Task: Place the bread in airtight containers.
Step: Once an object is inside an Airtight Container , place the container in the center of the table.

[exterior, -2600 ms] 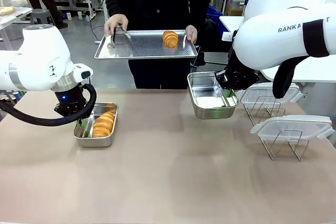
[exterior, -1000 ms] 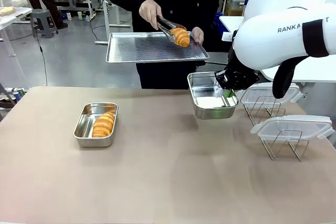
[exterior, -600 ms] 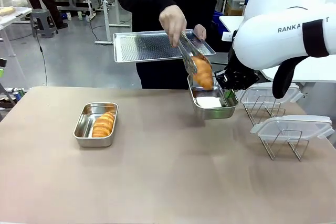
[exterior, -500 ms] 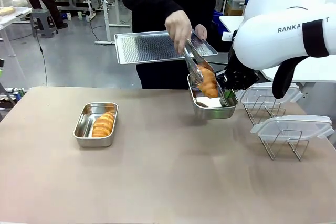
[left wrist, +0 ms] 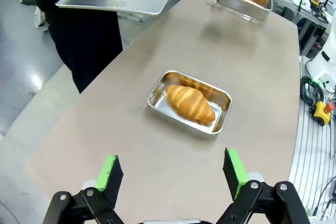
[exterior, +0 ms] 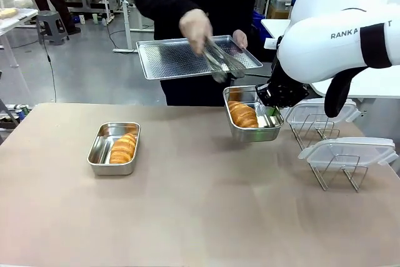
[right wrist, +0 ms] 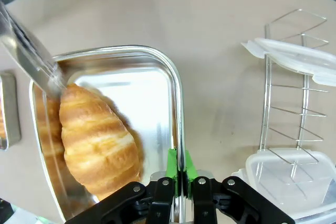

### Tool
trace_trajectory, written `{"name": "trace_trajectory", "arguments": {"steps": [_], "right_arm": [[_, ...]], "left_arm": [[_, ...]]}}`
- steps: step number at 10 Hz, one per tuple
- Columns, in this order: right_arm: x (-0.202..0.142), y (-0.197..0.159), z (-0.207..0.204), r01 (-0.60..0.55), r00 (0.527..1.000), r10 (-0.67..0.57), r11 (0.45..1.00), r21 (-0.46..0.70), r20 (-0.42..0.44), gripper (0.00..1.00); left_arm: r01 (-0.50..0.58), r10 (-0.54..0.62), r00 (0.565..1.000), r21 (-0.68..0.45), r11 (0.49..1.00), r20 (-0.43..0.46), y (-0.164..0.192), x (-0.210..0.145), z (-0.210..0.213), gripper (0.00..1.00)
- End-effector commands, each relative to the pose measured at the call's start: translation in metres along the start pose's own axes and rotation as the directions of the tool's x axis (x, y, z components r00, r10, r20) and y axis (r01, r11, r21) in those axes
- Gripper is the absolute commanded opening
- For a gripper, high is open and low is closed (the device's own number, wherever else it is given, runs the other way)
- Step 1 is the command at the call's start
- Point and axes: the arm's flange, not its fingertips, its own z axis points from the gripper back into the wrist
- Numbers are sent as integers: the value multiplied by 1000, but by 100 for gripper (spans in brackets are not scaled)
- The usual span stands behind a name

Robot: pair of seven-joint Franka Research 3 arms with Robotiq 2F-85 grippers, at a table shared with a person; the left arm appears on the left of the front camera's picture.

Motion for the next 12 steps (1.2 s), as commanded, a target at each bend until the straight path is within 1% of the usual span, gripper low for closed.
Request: {"name": "trace_trajectory", "arguments": {"steps": [1,6,7,8,9,10,12], "right_arm": [[2,-1,4,1,1000,-1,1000,2,9,0],[2,-1,4,1,1000,-1,1000,2,9,0],[0,0,0,0,1000,0,1000,0,0,5],[9,6,-15,17,1000,-17,1000,-18,-21,5],[16,14,-31,43,999,-44,999,-18,-23,5],[18,24,-51,56,998,-57,998,-11,-20,5],[16,30,-85,97,995,-97,995,3,-28,5]], "left_arm": [[22,-21,1000,-6,1000,23,-1,-2,0,100],[22,-21,1000,-6,1000,23,-1,-2,0,100],[22,-21,1000,-6,1000,23,-1,-2,0,100],[22,-21,1000,-6,1000,23,-1,-2,0,100],[22,-21,1000,-6,1000,23,-1,-2,0,100],[22,-21,1000,-6,1000,23,-1,-2,0,100],[22,-21,1000,-6,1000,23,-1,-2,0,100]]}}
